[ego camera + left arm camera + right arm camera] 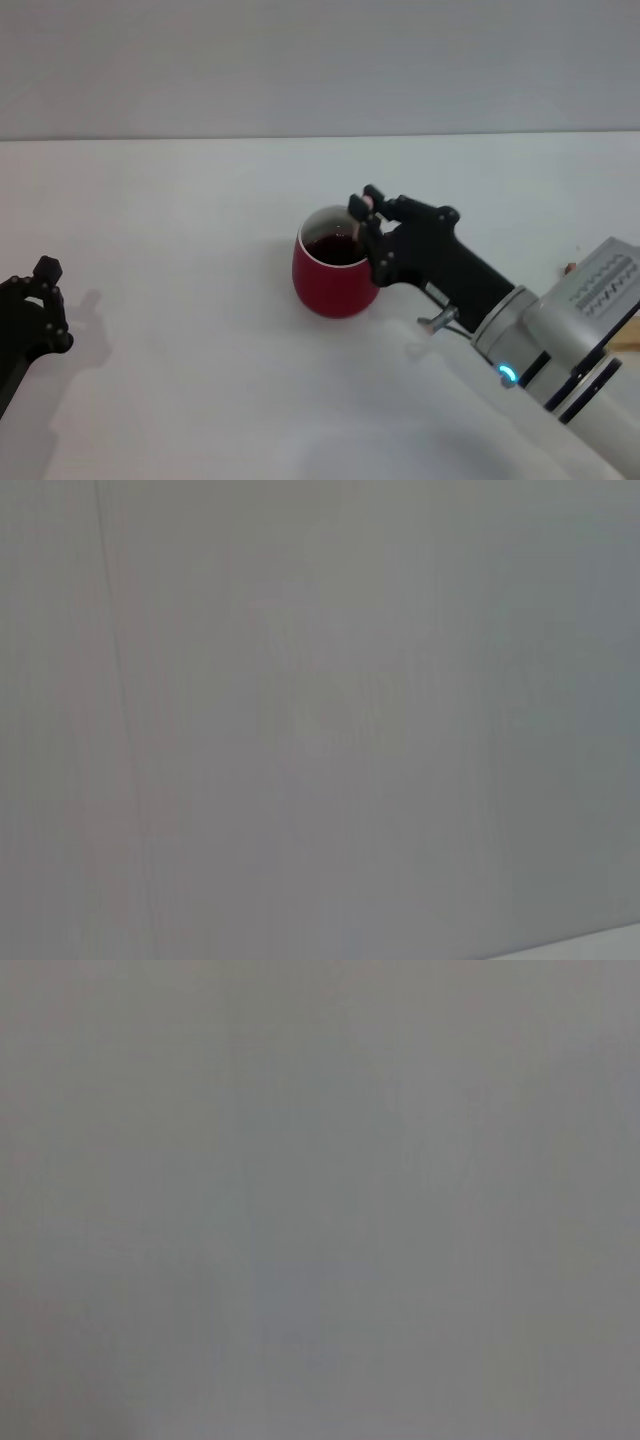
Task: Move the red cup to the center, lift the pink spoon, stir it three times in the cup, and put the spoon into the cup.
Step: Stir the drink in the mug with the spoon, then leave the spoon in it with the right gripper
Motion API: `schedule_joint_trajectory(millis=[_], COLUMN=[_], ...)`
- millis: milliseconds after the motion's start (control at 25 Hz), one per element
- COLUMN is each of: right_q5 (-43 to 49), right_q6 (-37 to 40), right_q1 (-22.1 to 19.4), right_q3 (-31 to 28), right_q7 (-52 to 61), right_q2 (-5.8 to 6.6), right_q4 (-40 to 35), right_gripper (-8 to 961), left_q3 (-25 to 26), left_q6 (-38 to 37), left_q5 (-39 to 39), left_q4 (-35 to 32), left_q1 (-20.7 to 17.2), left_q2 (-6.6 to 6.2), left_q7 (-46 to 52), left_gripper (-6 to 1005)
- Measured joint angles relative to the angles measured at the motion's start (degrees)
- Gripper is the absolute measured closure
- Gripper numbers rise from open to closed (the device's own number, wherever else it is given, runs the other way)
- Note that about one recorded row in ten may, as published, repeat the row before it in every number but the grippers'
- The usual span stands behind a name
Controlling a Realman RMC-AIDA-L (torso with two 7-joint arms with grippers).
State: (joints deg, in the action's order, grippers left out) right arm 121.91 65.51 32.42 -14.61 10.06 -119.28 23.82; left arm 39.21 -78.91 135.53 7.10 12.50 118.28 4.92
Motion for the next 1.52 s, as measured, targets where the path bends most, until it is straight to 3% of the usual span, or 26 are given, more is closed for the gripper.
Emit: schedule_joint_trajectory(millis=[400, 1000, 1520], right_q5=[2.1, 2.2, 3.9], right_q6=[-2.1, -2.9, 1.4], right_q1=[0.9, 5.3, -2.0], right_q3=[0.2, -4.3, -4.3], right_q7=[-0.4, -0.1, -0.3], right_q2=[-0.23, 0.01, 0.17], right_q4=[3.3, -3.8, -0.4], right_gripper=[950, 951, 951], left_q3=[-0.1, -0.9, -0.9], left_q6=[0.0, -0.2, -0.1], left_q5=[0.0, 0.1, 0.1], left_q4=[-0.1, 0.3, 0.3], left_q1=[-0.1, -0.2, -0.3], left_q2=[0.02, 0.02, 0.11], left_q7=[0.0, 0.0, 0.0], left_gripper=[1001, 1001, 1001])
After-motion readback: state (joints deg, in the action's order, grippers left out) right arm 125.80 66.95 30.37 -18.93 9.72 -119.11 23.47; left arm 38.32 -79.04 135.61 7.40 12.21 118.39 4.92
